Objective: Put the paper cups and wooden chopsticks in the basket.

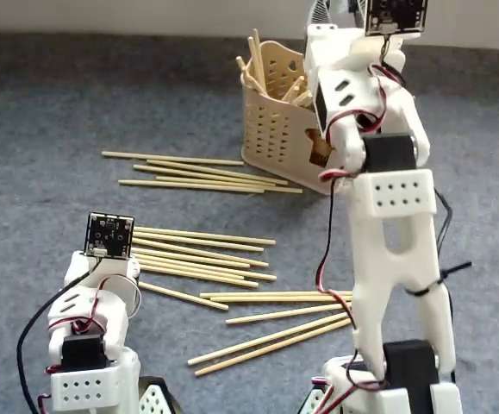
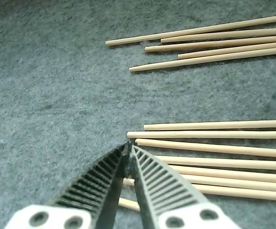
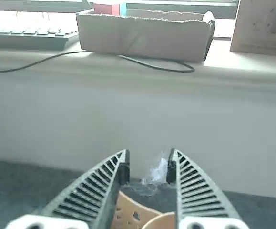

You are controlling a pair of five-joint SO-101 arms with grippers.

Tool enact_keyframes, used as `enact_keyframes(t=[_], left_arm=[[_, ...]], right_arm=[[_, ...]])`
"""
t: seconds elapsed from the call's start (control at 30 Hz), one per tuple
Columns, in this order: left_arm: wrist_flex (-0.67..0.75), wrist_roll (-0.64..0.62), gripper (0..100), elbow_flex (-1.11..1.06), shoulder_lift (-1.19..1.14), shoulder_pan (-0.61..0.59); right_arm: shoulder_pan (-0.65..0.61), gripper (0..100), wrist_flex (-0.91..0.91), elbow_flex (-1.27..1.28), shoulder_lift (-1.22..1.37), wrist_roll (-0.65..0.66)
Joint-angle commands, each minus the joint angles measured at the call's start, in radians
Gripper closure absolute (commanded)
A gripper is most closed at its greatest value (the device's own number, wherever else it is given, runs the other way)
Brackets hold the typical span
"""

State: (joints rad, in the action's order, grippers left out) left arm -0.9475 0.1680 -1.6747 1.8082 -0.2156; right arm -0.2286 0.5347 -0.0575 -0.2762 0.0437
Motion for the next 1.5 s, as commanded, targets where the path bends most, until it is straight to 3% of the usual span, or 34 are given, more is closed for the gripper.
enact_keyframes(t=[0.0, 0.13, 0.37, 0.7, 1.0, 1.47], left_arm=[[-0.006, 0.009, 99, -0.021, 0.004, -0.01], [-0.006, 0.009, 99, -0.021, 0.004, -0.01], [-0.005, 0.009, 99, -0.021, 0.004, -0.01], [-0.002, 0.011, 99, -0.021, 0.004, -0.01], [0.025, 0.006, 99, -0.021, 0.004, -0.094], [0.025, 0.008, 99, -0.021, 0.004, -0.096]], right_arm=[[-0.035, 85.8, 0.225, -0.004, -0.119, 0.014], [-0.071, 85.8, 0.435, 0.001, -0.165, 0.02], [-0.117, 85.8, 0.785, 0.002, -0.182, 0.167], [-0.282, 85.8, 1.138, 0.031, -0.183, 0.169], [-0.427, 85.8, 1.058, 0.358, -0.186, 0.167], [-0.621, 85.8, 0.533, 0.892, -0.177, 0.167]])
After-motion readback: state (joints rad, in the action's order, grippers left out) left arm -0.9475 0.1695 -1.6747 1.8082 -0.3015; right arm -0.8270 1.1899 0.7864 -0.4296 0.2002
